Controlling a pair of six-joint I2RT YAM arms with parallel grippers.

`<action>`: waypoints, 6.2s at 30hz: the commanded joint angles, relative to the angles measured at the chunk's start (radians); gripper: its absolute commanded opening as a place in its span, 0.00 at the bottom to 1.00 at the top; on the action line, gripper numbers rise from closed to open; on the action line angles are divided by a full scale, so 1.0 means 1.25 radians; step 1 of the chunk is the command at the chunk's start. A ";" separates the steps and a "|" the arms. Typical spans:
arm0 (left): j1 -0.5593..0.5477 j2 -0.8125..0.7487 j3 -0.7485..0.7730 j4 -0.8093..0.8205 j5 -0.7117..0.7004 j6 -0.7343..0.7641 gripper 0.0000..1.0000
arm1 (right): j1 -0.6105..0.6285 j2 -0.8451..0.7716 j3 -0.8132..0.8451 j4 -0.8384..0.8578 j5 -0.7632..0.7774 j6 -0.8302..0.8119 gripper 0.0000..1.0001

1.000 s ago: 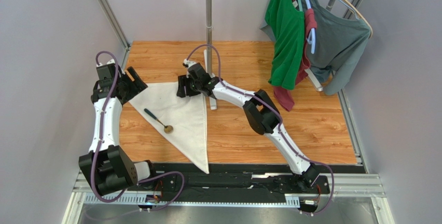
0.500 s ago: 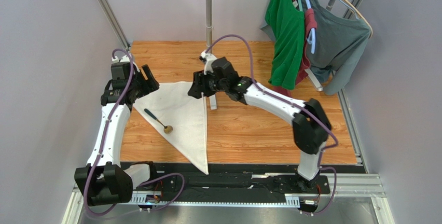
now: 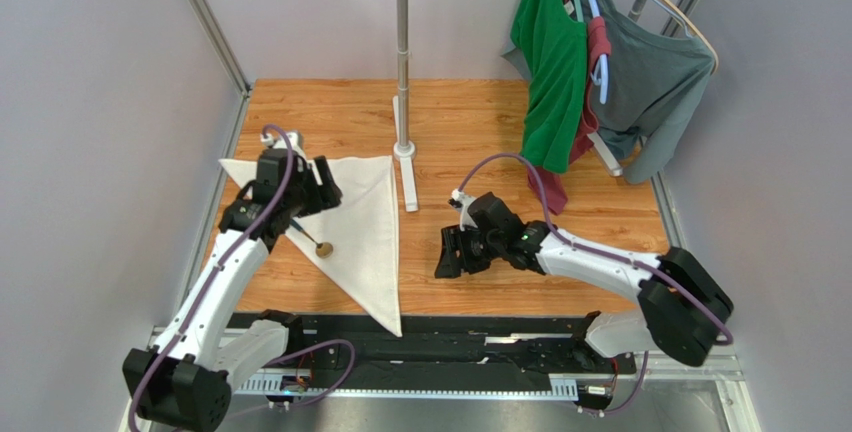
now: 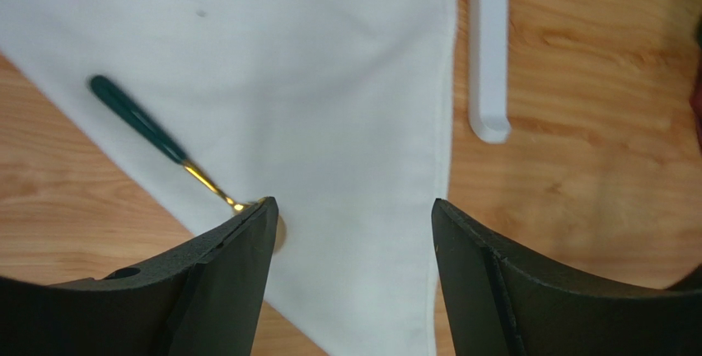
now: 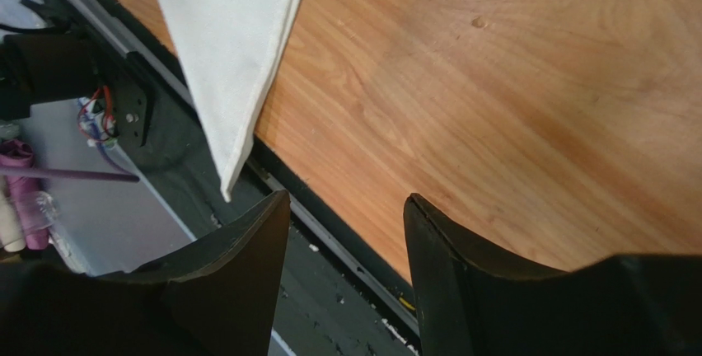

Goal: Fold the napkin, place the utensils inside, and roll it up

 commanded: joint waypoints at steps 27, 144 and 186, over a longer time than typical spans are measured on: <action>-0.107 -0.142 -0.139 0.010 0.075 -0.104 0.78 | 0.275 0.231 0.049 0.262 -0.025 0.328 0.53; -0.107 -0.202 -0.171 0.020 0.076 -0.098 0.78 | 0.392 0.261 0.327 -0.140 0.225 0.223 0.00; -0.072 -0.338 -0.080 -0.091 -0.259 -0.158 0.88 | 0.228 0.633 0.763 0.124 -0.008 -0.176 0.00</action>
